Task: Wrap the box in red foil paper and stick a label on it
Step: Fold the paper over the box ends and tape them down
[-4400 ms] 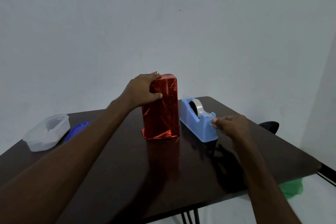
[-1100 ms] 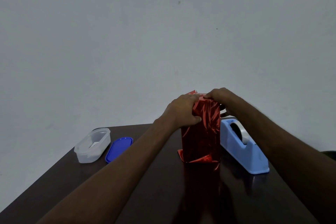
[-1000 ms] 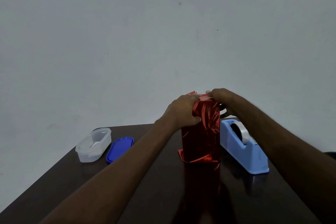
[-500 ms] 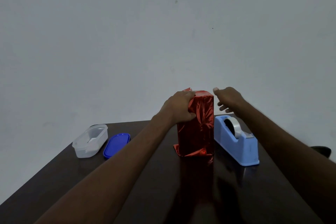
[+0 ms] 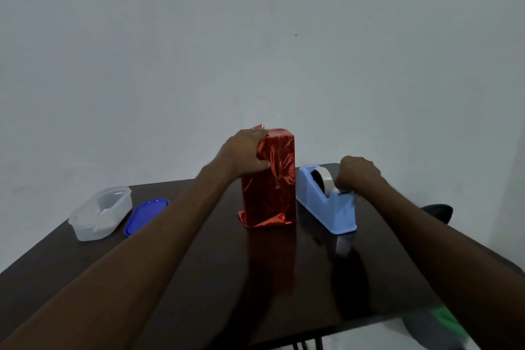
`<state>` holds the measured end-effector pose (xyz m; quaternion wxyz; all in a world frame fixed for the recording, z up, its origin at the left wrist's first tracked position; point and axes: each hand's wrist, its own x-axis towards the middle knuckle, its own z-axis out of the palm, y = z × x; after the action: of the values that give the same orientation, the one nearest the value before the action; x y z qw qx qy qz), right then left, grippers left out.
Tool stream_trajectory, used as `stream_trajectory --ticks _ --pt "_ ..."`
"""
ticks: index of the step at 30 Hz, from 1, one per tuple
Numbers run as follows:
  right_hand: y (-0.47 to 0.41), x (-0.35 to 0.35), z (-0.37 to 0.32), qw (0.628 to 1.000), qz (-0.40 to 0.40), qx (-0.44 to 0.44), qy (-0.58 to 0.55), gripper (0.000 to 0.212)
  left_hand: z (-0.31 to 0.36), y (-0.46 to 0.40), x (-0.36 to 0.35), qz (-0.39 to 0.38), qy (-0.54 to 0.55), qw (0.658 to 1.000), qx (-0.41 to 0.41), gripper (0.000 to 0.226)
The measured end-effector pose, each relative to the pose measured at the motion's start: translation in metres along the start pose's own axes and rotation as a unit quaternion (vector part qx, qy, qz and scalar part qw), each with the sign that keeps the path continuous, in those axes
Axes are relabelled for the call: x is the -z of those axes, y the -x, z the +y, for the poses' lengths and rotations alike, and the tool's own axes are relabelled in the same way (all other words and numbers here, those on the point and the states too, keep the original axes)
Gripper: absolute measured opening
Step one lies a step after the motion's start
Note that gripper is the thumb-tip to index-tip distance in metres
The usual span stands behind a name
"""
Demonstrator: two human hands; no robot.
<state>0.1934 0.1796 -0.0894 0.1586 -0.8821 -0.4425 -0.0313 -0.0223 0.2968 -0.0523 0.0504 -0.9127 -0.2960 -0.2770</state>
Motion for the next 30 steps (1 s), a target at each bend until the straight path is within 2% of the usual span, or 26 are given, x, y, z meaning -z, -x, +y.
stream_trajectory --ticks 5,11,15,17,20,23,26,30 --pt "0.002 0.006 0.001 0.992 -0.079 -0.048 -0.088 0.013 -0.001 -0.002 -0.003 -0.002 -0.006 1.0 0.011 0.082" --pt "0.007 0.005 0.005 0.968 -0.086 -0.101 -0.213 0.019 -0.002 -0.002 -0.005 0.005 -0.006 1.0 0.009 0.081" --pt "0.009 -0.004 0.013 0.93 -0.026 -0.103 -0.352 0.022 -0.003 -0.002 -0.006 0.007 -0.005 1.0 0.007 0.082" --pt "0.015 -0.006 0.013 0.907 -0.014 -0.119 -0.403 0.008 -0.004 -0.002 -0.007 0.007 -0.006 1.0 0.01 0.084" --pt "0.018 -0.013 0.016 0.879 0.017 -0.13 -0.458 0.031 -0.006 -0.002 -0.008 0.006 -0.01 1.0 0.01 0.086" --pt "0.022 -0.016 0.022 0.826 0.037 -0.158 -0.541 0.034 -0.006 -0.002 -0.009 0.007 -0.01 1.0 0.008 0.086" --pt "0.025 -0.02 0.03 0.808 0.03 -0.162 -0.566 0.036 -0.006 -0.002 -0.009 0.011 -0.009 1.0 0.007 0.086" --pt "0.026 -0.025 0.037 0.779 0.022 -0.173 -0.602 0.017 -0.005 -0.001 -0.007 0.02 -0.008 1.0 0.004 0.082"
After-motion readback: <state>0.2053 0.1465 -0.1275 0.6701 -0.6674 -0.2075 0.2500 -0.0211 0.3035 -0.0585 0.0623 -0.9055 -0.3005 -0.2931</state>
